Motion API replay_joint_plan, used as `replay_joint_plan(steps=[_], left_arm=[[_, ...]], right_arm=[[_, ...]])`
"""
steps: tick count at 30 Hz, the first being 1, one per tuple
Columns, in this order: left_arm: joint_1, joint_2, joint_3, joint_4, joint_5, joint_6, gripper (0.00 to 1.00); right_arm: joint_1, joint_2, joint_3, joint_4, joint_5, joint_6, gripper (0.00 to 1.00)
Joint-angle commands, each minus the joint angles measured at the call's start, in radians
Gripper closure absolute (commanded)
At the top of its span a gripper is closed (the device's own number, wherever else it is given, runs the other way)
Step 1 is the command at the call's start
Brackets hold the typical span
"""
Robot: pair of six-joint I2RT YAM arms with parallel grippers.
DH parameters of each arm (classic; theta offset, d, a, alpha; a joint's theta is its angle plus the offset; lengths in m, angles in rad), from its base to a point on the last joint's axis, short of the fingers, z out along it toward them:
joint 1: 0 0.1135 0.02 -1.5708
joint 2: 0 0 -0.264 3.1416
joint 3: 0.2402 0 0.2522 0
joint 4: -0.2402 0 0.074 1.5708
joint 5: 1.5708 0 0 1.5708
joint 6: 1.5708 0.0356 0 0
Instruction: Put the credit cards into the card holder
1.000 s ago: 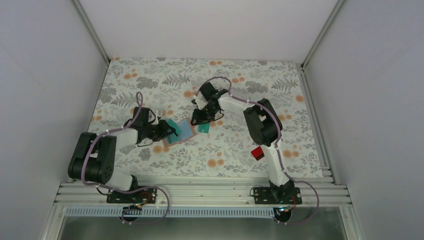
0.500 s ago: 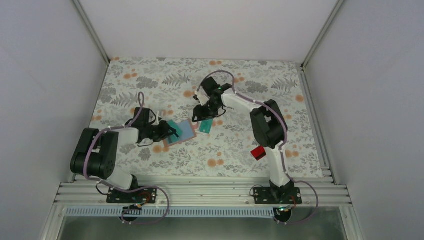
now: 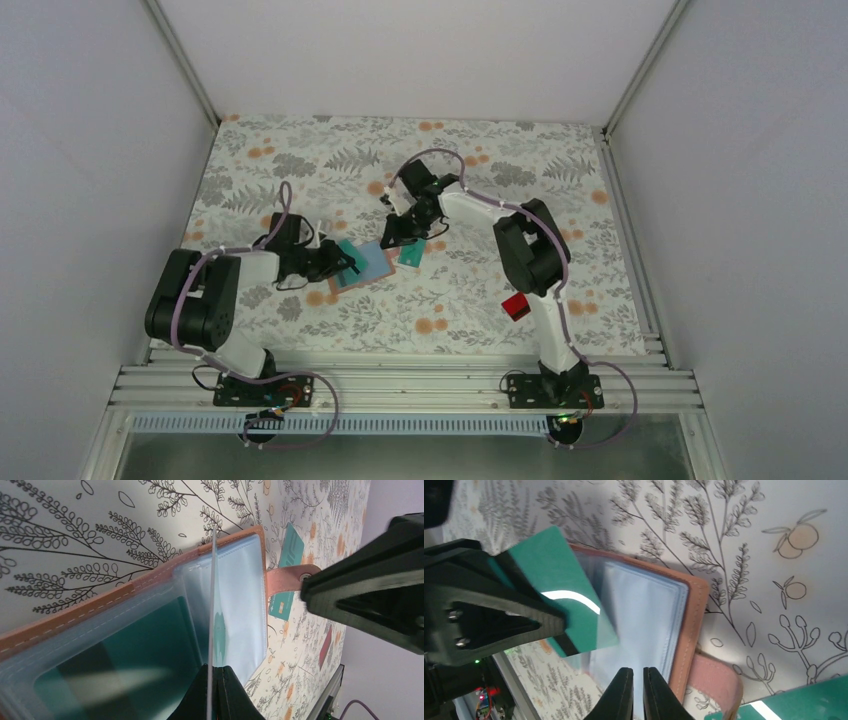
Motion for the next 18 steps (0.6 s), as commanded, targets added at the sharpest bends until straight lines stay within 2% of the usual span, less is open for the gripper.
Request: replay_joint_plan(steps=[1,10,18], left_arm=[[0.002,0.030,0.017,-0.017,0.011,0.034,0.98],[0.003,0.060,0.048,-0.118,0.001,0.075,0.98],[0.012,0.095,0.062,-0.208,-0.002,0.074,0.98]], right_arm=[[0.008,0.052,-0.025,0.042,-0.009,0.015,0.94],[0.007,0.085,-0.087,0.064,0.122,0.033,0.96],[0.007,0.075,-0.125,0.069,0.149,0.044,0.96]])
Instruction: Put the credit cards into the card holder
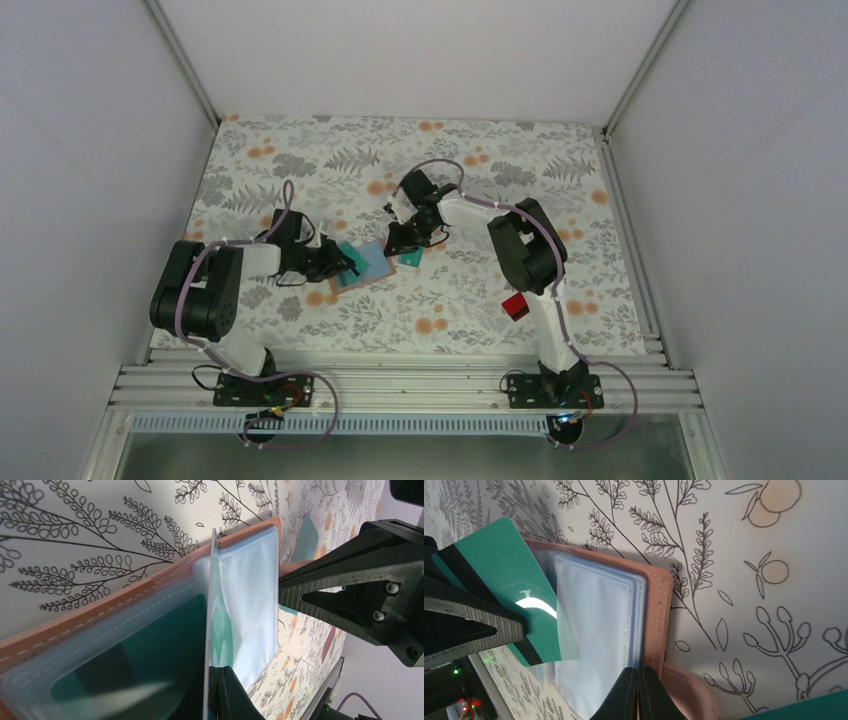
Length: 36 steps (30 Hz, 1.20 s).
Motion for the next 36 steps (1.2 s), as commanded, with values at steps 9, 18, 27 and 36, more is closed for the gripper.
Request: replay_joint_plan(steps=[9,18,27,36], left_arm=[[0.004,0.103,0.039,-0.189,0.042,0.063,0.98],[0.004,0.161,0.077,-0.239,0.084,0.076,0.98],[0.004,0.217,0.149,-0.362,0.099,0.139,0.98],[0.002,0.297,0.226,-0.441,0.112,0.221,0.98]], right_arm=[[0.008,0.032,-0.050,-0.010,0.126,0.004,0.96],[0.008,0.033,-0.040,-0.014,0.121,-0.007,0.96],[0.008,0.037,-0.019,-0.015,0.113,-0.019,0.96],[0.007,0.038,-0.009,-0.015,0.101,-0.028,0.96]])
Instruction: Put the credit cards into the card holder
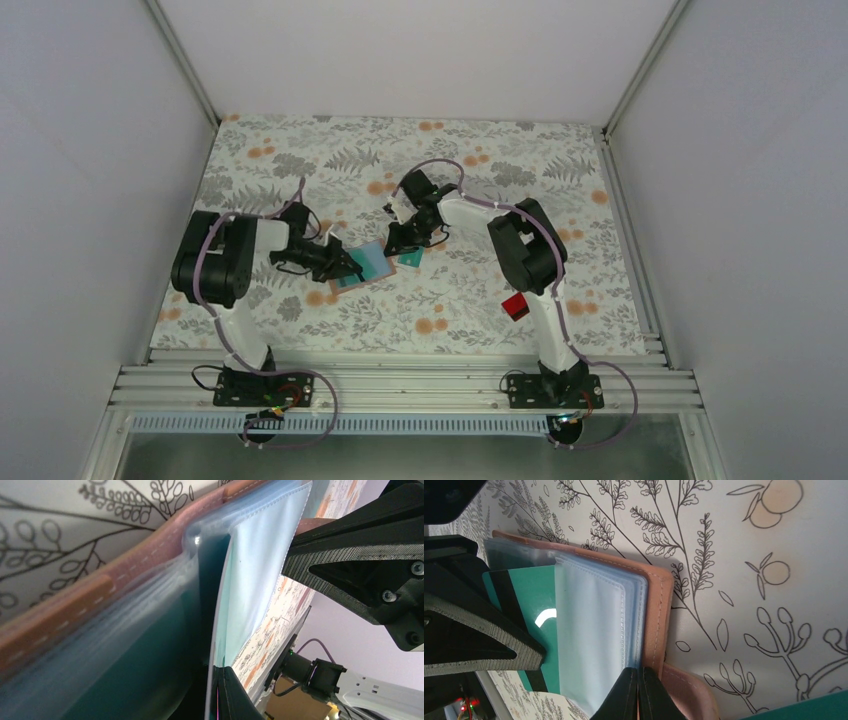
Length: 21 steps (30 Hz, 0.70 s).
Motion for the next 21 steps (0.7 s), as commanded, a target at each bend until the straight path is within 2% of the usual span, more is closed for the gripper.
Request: replay_joint_plan(steps=[1,8,11,17,21], left_arm=[[-0.012,0.087,0.030,-0.124,-0.092,0.068,0.98],[-0.017,0.136,0.108,-0.193,-0.105,0.108,0.97],[-0.021,0.140,0.145,-0.233,-0.140,0.125,0.91],[-0.023,0.052,0.160,-0.293,-0.272,0.102,0.54],[-0.024,0.004,0.153,-0.313,-0.320,0.092,0.37]], right_arm=[[0.008,0.043,-0.003,-0.021,0.098,-0.026,0.96],[0.007,0.052,0.013,-0.031,0.088,-0.035,0.96],[0.007,0.057,0.020,-0.036,0.087,-0.041,0.96],[0.005,0.059,0.033,-0.041,0.084,-0.049,0.96],[0.005,0.065,0.039,-0.042,0.078,-0.051,0.96]])
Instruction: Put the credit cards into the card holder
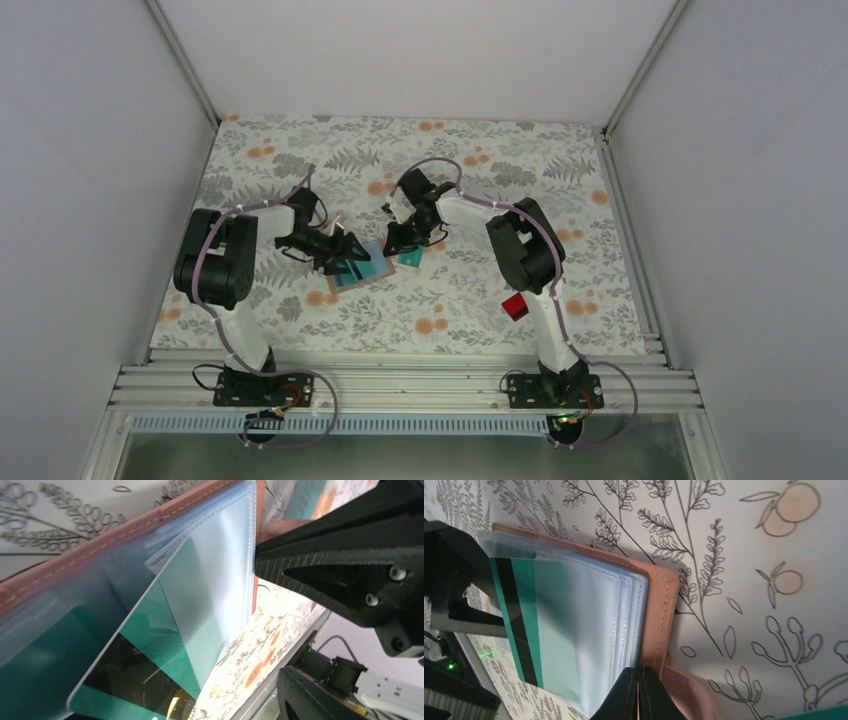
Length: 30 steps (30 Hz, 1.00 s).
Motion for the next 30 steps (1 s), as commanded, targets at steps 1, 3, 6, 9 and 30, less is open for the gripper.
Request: replay_joint_plan(steps=[1,3,6,9,30], left_arm=[[0.009,-0.023,-0.021,-0.073,-0.248,-0.005,0.34],[0.007,-0.037,-0.017,-0.096,-0.277,-0.002,0.29],[0.005,-0.057,-0.012,-0.120,-0.298,-0.002,0.25],[0.001,-0.065,0.001,-0.151,-0.319,-0.005,0.23],[-0.067,-0.026,0.058,-0.153,-0.369,-0.065,0.19]], right_arm=[[0.005,0.053,0.010,-0.007,0.074,-0.021,0.96],[0.004,0.054,0.013,-0.009,0.071,-0.021,0.96],[0.003,0.059,0.017,-0.013,0.065,-0.024,0.96],[0.002,0.064,0.023,-0.017,0.062,-0.026,0.96],[0.002,0.087,0.053,-0.026,0.027,-0.024,0.96]])
